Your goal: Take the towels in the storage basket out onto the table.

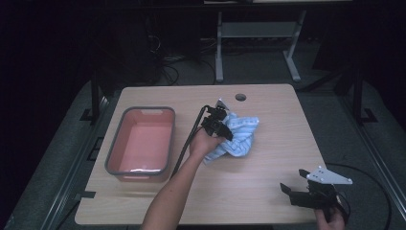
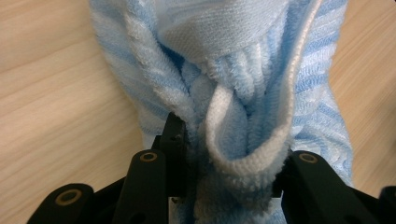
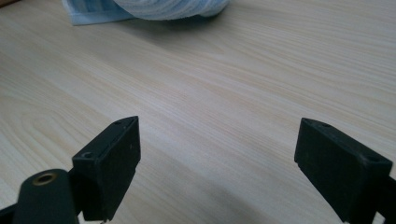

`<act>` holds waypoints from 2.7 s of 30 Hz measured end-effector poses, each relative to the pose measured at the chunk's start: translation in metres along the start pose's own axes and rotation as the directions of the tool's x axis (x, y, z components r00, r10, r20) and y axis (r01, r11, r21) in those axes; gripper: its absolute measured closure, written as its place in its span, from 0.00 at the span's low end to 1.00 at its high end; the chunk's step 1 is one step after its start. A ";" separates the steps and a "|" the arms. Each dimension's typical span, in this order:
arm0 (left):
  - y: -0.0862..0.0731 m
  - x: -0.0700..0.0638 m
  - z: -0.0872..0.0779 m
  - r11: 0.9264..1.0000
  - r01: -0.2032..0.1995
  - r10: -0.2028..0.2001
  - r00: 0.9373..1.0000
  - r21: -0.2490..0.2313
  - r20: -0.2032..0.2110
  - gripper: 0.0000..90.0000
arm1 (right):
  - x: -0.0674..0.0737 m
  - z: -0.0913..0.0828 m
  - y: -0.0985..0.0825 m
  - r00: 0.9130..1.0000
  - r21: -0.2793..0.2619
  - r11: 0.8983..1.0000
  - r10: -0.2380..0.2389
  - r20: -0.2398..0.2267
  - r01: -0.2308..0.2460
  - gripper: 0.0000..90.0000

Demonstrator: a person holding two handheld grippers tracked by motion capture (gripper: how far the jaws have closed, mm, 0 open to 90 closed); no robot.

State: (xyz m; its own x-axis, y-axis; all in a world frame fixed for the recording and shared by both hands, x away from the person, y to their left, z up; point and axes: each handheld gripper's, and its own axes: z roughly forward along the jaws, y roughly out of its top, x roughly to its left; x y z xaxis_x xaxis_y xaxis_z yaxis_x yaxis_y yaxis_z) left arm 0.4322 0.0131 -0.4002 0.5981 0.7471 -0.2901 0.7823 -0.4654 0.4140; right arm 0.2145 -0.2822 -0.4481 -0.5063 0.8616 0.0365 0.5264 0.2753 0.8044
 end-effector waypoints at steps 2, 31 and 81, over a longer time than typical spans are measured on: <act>0.000 -0.001 0.003 1.000 -0.009 0.009 1.000 0.008 0.005 0.69 | 0.000 0.000 0.000 1.000 -0.002 1.000 -0.001 0.000 0.001 0.15; -0.008 -0.010 0.025 0.999 -0.031 0.031 1.000 0.030 -0.007 0.53 | 0.002 0.001 0.001 1.000 -0.003 1.000 -0.006 -0.004 0.006 0.15; -0.047 -0.005 -0.018 0.992 -0.029 0.038 0.997 -0.119 0.071 0.34 | -0.005 0.002 0.000 1.000 0.004 1.000 0.010 0.027 -0.010 0.15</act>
State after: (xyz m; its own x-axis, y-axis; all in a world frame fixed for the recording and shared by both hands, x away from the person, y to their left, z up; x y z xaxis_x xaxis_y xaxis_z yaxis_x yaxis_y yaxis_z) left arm 0.3894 0.0397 -0.4022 0.6379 0.6937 -0.3345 0.7383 -0.4271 0.5220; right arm 0.2185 -0.2861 -0.4489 -0.4822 0.8756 0.0282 0.5344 0.2685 0.8014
